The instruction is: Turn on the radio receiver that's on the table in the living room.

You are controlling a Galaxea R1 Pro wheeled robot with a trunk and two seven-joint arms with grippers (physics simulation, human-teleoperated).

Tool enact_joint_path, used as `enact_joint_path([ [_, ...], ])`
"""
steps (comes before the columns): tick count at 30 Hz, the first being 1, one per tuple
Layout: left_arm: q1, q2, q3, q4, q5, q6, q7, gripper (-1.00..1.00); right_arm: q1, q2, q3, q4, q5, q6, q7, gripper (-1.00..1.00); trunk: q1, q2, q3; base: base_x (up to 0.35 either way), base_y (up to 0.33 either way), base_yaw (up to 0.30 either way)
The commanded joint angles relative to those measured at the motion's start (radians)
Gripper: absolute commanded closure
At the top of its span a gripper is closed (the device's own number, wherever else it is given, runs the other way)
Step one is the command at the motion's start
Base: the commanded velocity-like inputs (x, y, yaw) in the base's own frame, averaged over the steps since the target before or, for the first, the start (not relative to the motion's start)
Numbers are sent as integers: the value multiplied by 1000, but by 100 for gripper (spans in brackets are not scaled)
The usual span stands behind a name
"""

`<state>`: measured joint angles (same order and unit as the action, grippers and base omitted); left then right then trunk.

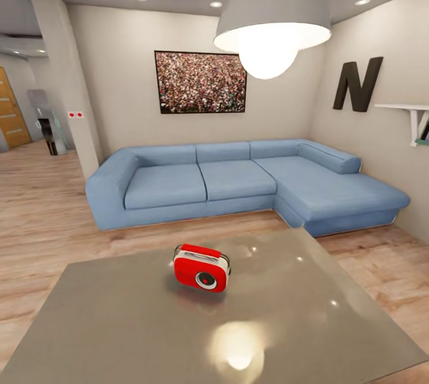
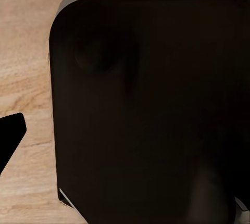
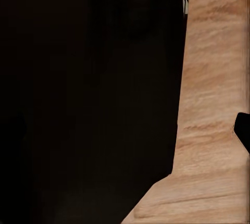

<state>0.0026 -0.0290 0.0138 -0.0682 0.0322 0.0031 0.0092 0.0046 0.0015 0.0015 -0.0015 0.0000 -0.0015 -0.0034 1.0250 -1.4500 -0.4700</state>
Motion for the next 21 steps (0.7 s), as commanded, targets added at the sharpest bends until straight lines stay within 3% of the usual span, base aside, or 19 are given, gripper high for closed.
enact_joint_path([
  [1, 0, 0, 0, 0, 0, 0, 0, -100, 0, 0, 0, 0, 0, 0, 0, -100, 0, 0, 0, 299, -100, 0],
  [9, 0, 0, 0, -1, -2, -1, 0, -100, 0, 0, 1, 0, 0, -2, -2, -100, 0, 0, 0, 258, -75, 19],
  [21, 0, 0, 0, -1, -2, -2, 0, -100, 0, 0, 2, 0, 0, -3, -1, -100, 0, 0, 0, 23, -5, 243],
])
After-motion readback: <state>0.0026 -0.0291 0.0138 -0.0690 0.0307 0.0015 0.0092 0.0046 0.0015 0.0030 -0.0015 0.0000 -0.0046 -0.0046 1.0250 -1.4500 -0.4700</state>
